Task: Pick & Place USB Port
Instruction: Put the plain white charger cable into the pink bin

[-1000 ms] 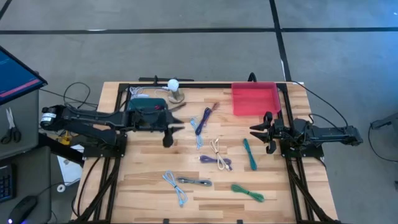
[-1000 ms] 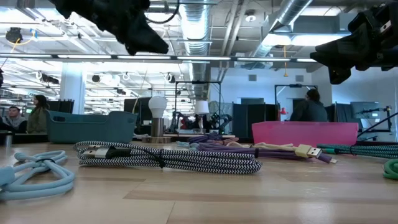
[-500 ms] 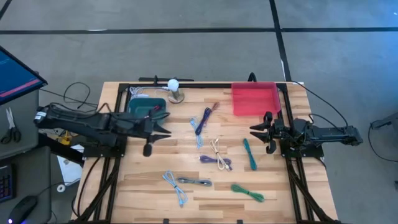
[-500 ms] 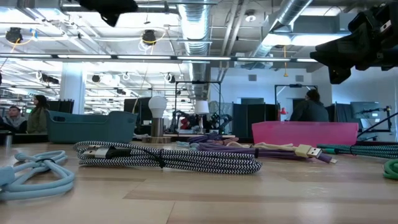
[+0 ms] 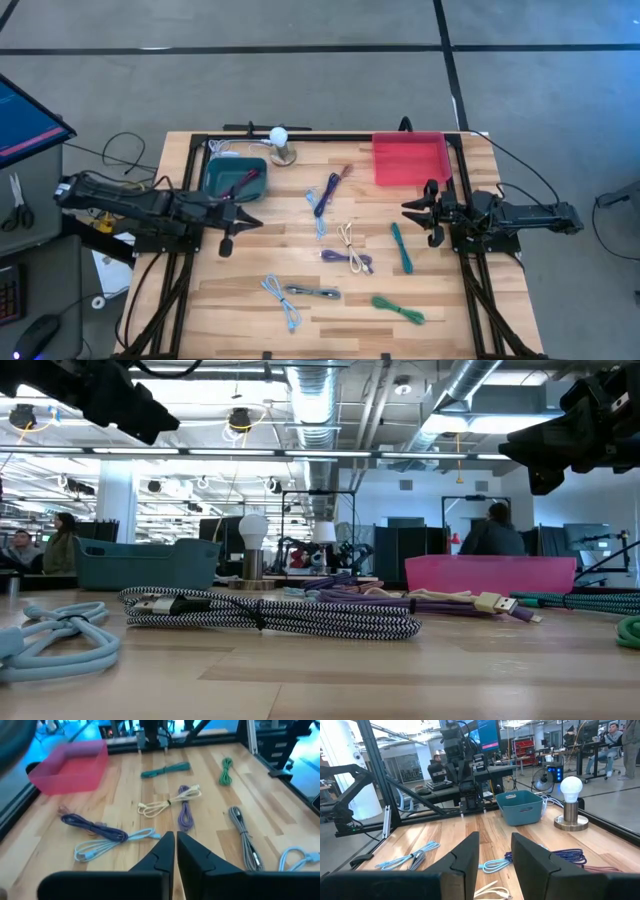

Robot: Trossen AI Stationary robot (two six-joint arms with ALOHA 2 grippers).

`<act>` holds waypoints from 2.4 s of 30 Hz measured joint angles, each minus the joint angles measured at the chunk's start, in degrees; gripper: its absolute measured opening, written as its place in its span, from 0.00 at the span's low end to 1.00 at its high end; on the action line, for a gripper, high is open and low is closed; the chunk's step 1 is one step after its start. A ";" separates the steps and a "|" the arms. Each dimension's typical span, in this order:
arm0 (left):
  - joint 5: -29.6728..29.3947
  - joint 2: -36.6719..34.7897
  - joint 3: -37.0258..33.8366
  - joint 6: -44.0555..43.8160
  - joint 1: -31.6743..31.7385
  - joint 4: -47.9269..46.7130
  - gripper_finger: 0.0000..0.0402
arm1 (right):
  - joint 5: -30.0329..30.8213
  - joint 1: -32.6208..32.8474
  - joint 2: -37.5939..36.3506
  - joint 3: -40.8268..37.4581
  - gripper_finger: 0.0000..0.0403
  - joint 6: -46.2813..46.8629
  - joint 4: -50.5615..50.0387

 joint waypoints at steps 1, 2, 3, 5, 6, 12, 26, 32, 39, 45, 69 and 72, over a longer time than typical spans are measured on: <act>0.01 -0.73 -0.27 0.00 0.00 0.01 0.04 | 0.00 -0.02 0.00 0.00 0.27 0.00 0.00; 0.01 -1.37 -0.39 0.00 0.00 -0.01 0.03 | 0.00 0.00 0.00 -0.01 0.27 0.00 0.00; 0.01 -1.92 -0.48 0.00 0.00 0.08 0.03 | -0.01 0.00 0.00 -0.01 0.27 0.01 0.00; 0.01 -2.64 -0.52 0.00 0.00 0.17 0.02 | -0.02 0.00 0.00 -0.01 0.27 0.02 -0.03; 0.01 -2.73 -0.52 0.14 0.00 0.17 0.02 | -0.02 -0.02 0.00 -0.01 0.27 0.02 -0.08; 0.01 -2.27 -0.57 2.01 0.00 0.17 0.03 | 0.00 0.00 0.00 0.00 0.27 0.00 -0.02; 0.02 0.72 -0.63 1.55 0.05 0.79 0.03 | 0.69 0.00 0.10 0.44 0.27 5.83 1.21; -0.52 1.70 -0.63 1.62 0.20 1.51 0.02 | 7.42 0.11 4.58 2.44 0.23 6.55 1.02; -3.16 1.86 -0.63 1.73 0.22 1.53 0.02 | 11.67 0.31 14.70 7.86 0.21 12.39 0.17; -3.64 1.86 -0.63 1.75 0.22 1.53 0.02 | 11.61 3.11 26.29 14.30 0.20 13.46 -3.05; -3.67 1.86 -0.59 1.75 0.22 1.49 0.03 | -2.26 4.98 69.55 42.13 0.27 42.55 -24.55; -3.67 1.86 -0.59 1.73 0.22 1.49 0.03 | -3.45 4.96 73.95 43.60 0.32 42.58 -24.19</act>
